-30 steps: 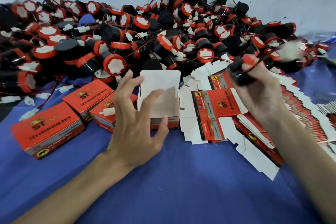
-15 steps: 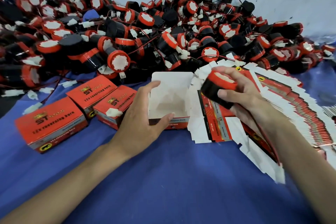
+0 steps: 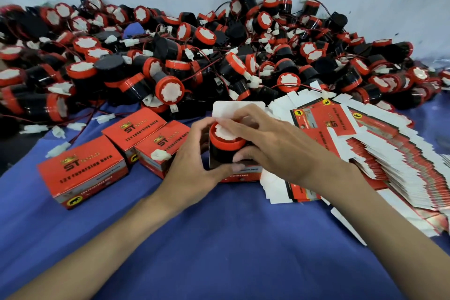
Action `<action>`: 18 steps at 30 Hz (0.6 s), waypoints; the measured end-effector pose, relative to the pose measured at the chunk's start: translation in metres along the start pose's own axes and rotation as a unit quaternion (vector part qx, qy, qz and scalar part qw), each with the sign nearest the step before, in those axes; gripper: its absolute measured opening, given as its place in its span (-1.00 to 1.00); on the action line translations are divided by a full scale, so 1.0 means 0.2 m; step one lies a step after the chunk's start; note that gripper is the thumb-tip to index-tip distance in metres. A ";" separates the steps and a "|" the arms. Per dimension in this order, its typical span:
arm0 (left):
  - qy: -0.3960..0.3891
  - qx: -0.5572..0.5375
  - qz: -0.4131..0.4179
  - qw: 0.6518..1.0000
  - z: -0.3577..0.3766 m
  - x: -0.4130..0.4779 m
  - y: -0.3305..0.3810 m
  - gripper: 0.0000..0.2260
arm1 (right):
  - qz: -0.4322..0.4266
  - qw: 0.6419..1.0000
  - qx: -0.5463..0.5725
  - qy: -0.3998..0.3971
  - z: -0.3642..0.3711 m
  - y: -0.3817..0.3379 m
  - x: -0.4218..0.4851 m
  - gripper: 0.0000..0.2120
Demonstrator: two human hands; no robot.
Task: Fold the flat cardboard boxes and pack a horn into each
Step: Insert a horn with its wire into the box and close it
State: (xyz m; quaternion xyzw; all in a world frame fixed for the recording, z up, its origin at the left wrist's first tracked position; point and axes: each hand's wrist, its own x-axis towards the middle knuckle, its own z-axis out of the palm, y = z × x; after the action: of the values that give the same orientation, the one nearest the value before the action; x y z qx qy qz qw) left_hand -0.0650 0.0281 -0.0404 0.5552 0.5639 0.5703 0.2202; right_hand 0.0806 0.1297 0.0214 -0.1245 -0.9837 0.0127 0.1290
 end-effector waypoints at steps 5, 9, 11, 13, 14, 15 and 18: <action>-0.007 0.007 -0.008 1.000 0.00 0.00 0.00 -0.38 | 0.037 0.999 -0.008 0.006 -0.02 -0.03 0.00 -0.62; -0.002 0.024 -0.012 1.000 0.00 -0.01 0.01 -0.46 | 0.035 0.999 -0.026 -0.032 -0.02 -0.04 -0.01 -0.77; 0.004 0.027 -0.012 1.000 0.00 -0.01 -0.01 -0.54 | 0.038 0.999 -0.019 -0.032 -0.03 -0.04 -0.02 -0.79; 0.012 0.033 -0.008 0.999 0.00 -0.01 -0.02 -0.56 | 0.031 0.998 -0.035 -0.049 -0.05 -0.03 -0.03 -0.73; 0.011 0.034 -0.009 0.999 -0.01 -0.01 -0.02 -0.56 | 0.028 0.996 -0.050 -0.070 -0.06 -0.02 -0.03 -0.71; 0.008 0.036 -0.011 0.999 0.00 -0.01 -0.02 -0.56 | 0.029 0.994 -0.062 -0.090 -0.08 -0.02 -0.04 -0.69; -0.002 0.035 -0.015 0.999 0.00 -0.01 -0.03 -0.56 | 0.087 0.982 -0.092 -0.142 -0.17 0.01 -0.09 -0.45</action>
State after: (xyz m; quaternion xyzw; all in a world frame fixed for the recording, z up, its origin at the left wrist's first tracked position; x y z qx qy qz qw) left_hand -0.0667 0.0286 -0.0463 0.5555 0.5910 0.5458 0.2103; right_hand 0.1058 0.1262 0.0493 -0.2180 -0.9744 -0.0486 -0.0258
